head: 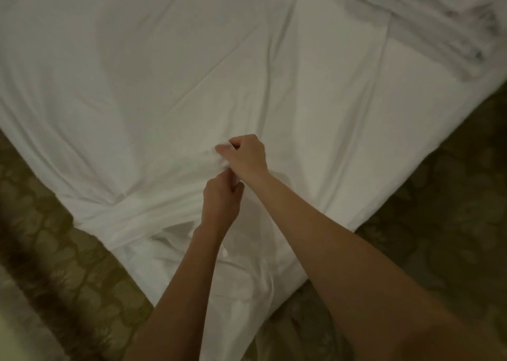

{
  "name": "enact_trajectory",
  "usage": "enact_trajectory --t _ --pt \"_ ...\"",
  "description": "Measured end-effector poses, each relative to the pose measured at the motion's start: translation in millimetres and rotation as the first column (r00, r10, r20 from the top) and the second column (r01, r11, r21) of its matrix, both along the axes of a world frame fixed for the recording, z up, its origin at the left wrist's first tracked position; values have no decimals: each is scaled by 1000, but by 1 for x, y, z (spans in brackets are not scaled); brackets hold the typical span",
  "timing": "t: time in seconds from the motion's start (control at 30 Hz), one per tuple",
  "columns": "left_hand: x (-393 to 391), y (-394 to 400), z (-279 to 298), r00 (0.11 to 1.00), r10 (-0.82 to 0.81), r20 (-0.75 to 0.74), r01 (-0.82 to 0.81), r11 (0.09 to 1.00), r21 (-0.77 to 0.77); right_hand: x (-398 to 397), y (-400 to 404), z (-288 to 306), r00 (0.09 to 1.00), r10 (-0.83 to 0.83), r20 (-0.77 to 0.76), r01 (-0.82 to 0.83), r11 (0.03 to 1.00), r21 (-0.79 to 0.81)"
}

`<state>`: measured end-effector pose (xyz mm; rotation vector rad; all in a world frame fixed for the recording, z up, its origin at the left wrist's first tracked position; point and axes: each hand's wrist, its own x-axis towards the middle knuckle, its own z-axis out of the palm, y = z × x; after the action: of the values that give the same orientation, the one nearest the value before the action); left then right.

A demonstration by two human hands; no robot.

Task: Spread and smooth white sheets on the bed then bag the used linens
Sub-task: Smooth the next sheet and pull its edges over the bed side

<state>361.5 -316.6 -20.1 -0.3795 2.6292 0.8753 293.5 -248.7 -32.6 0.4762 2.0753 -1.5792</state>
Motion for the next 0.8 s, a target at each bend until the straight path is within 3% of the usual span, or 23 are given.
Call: enact_trajectory --t 0.27,0.5,0.6,0.67,0.73,0.8 --pt "-67 119 -7 977 -157 -143 159 987 9 -42 131 -10 918 -397 12 396 913 -92" --pt "-95 231 -14 926 -358 -116 364 930 39 -61 251 -18 839 -542 46 544 837 -56" --pt "-80 261 -27 869 -494 -5 494 868 46 -36 286 -35 797 -595 106 600 800 -17" --pt "-62 268 -38 798 -584 150 583 811 54 -8 296 -49 771 -614 171 623 782 -1" --pt "-45 264 -49 722 -632 283 648 760 45 16 295 -58 773 -593 225 606 796 13" --pt "-37 256 -54 706 -629 325 653 756 46 28 291 -64 772 -594 224 607 795 15"
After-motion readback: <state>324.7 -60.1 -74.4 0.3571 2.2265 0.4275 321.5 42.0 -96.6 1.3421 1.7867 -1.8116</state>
